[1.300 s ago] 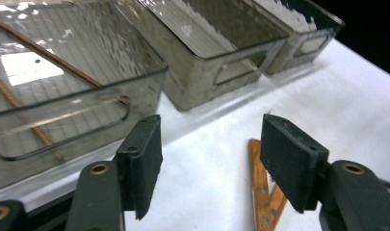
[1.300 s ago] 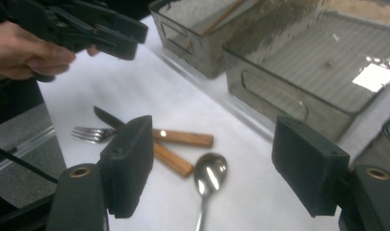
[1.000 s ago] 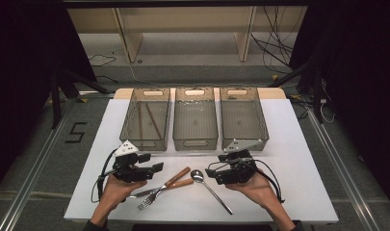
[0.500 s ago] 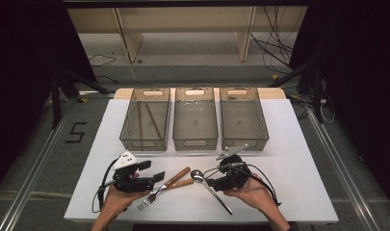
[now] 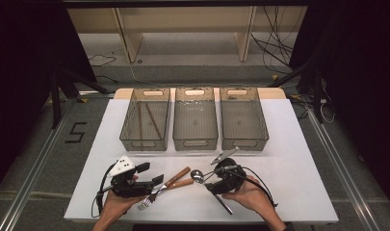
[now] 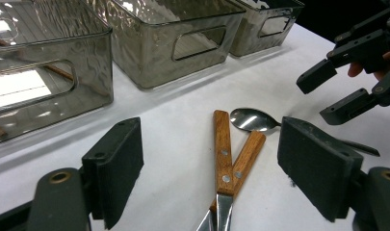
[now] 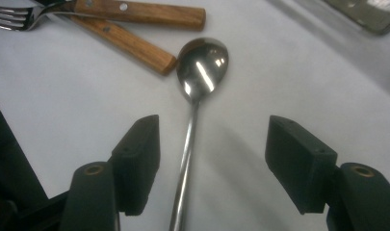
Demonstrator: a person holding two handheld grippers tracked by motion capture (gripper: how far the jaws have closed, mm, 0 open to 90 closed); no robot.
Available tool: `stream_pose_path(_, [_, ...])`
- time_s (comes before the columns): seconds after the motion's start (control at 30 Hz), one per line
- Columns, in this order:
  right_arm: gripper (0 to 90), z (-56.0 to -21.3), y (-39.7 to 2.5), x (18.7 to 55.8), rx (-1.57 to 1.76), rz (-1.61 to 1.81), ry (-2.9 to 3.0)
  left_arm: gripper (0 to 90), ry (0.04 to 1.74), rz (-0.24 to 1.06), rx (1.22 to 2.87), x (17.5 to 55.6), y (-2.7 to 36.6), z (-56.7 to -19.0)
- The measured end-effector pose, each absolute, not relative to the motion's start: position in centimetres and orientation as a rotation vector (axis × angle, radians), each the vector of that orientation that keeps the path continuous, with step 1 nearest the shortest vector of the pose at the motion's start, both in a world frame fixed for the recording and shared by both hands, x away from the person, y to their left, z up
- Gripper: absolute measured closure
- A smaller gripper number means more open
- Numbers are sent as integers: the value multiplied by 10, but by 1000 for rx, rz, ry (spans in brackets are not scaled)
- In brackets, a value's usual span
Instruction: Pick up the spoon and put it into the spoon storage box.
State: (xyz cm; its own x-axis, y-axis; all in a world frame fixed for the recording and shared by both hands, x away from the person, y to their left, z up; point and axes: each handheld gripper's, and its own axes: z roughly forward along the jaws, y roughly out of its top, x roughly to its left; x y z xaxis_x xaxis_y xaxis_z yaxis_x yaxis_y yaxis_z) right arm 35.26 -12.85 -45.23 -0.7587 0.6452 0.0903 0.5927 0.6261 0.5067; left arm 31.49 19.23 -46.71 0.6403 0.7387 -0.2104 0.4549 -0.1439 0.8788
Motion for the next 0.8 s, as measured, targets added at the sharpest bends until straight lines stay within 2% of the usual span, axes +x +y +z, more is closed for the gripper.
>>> stream_pose_path(0.33, [495, -467, -122, 357, 1038, 658, 2804, 231, 961, 352, 1766, 311, 193, -470])
stream_pose_path(0.8, [629, -468, -106, 352, 945, 508, 2819, 231, 966, 359, 1768, 310, 196, -473])
